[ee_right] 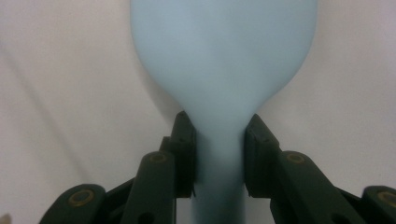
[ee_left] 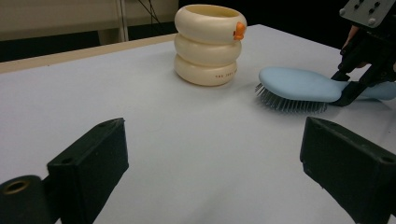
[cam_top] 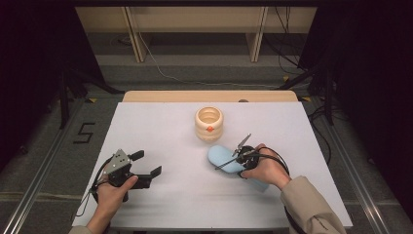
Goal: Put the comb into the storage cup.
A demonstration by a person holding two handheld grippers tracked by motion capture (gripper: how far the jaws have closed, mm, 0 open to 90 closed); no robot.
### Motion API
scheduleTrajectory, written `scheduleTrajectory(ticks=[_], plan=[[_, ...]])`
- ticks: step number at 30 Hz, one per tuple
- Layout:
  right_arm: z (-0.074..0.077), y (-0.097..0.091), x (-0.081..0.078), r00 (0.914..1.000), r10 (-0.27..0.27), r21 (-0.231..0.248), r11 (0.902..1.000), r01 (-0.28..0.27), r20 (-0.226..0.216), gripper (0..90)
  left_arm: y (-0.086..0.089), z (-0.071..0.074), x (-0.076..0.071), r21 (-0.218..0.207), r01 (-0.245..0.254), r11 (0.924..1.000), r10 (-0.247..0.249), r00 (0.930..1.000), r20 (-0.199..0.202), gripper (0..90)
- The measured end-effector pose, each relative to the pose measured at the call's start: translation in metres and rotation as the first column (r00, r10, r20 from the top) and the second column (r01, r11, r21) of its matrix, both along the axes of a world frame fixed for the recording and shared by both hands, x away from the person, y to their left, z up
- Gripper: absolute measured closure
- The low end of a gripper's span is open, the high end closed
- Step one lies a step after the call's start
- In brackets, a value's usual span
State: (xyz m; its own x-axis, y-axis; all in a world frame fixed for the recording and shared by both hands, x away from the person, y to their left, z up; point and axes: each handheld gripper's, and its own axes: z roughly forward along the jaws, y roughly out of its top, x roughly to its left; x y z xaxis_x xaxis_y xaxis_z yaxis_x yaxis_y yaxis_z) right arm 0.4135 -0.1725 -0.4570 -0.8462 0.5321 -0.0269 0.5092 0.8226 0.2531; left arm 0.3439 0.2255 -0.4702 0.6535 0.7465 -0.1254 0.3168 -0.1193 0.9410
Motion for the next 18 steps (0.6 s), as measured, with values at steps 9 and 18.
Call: scheduleTrajectory(ticks=[9,18], plan=[[-0.0004,-0.0021,0.0,0.9999,0.012,0.013,0.9998,-0.012,0.01,70.1,0.0005,0.0002,0.0002,-0.001,0.0,1.0,0.0,1.0,-0.001,7.4],[0.0025,-0.0054,-0.0029,0.9997,-0.022,0.033,0.9992,0.022,-0.008,70.1,0.0005,0.0001,0.0002,0.0,0.001,1.0,-0.001,1.0,-0.001,7.4]])
